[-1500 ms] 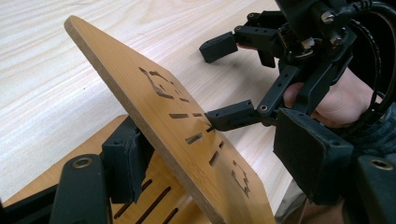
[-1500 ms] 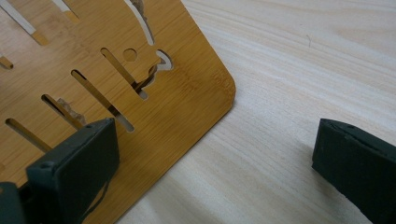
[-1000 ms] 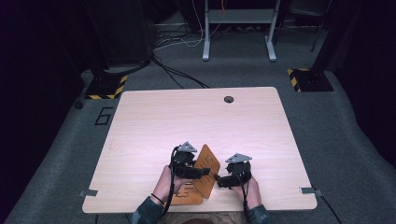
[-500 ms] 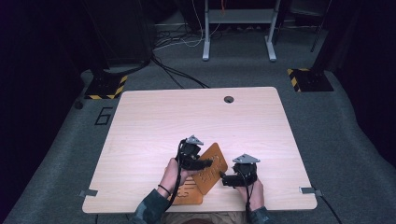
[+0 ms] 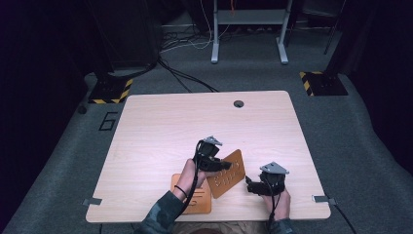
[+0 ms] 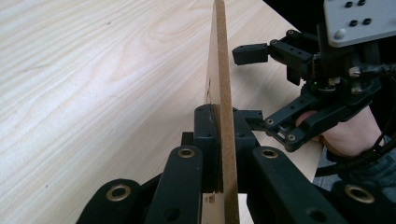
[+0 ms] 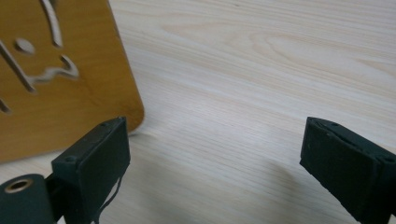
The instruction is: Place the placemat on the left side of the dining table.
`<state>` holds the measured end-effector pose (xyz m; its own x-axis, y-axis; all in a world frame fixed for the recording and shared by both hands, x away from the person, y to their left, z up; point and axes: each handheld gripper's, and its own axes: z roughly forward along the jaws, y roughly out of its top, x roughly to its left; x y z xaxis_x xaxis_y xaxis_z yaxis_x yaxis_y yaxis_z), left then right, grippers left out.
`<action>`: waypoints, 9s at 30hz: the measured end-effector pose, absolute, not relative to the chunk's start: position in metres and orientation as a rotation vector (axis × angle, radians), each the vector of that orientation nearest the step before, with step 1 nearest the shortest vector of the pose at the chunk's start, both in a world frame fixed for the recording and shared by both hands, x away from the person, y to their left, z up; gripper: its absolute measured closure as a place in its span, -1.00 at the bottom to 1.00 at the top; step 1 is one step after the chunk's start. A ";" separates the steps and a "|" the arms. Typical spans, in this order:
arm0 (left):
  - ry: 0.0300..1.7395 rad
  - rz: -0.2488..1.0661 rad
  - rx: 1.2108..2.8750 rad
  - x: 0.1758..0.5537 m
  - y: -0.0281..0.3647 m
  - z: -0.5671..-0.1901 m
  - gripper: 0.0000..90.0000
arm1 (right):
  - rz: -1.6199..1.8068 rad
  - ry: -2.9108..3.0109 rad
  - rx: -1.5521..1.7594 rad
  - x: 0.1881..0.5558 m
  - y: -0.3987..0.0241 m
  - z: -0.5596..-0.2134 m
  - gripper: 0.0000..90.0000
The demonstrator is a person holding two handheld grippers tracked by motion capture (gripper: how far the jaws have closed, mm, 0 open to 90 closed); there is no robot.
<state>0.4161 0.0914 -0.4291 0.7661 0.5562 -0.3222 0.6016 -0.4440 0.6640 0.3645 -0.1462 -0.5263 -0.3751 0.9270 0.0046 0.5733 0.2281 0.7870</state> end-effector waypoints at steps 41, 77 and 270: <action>1.014 0.142 2.028 0.438 0.181 -0.387 0.90 | 0.871 2.059 1.486 0.384 -0.167 -0.530 -1.00; 1.238 0.291 1.875 0.452 0.269 -0.373 0.90 | 0.871 2.057 1.489 0.384 -0.167 -0.530 -1.00; 1.835 0.261 1.845 0.523 0.418 -0.499 -0.62 | 0.870 2.052 1.492 0.384 -0.167 -0.530 -1.00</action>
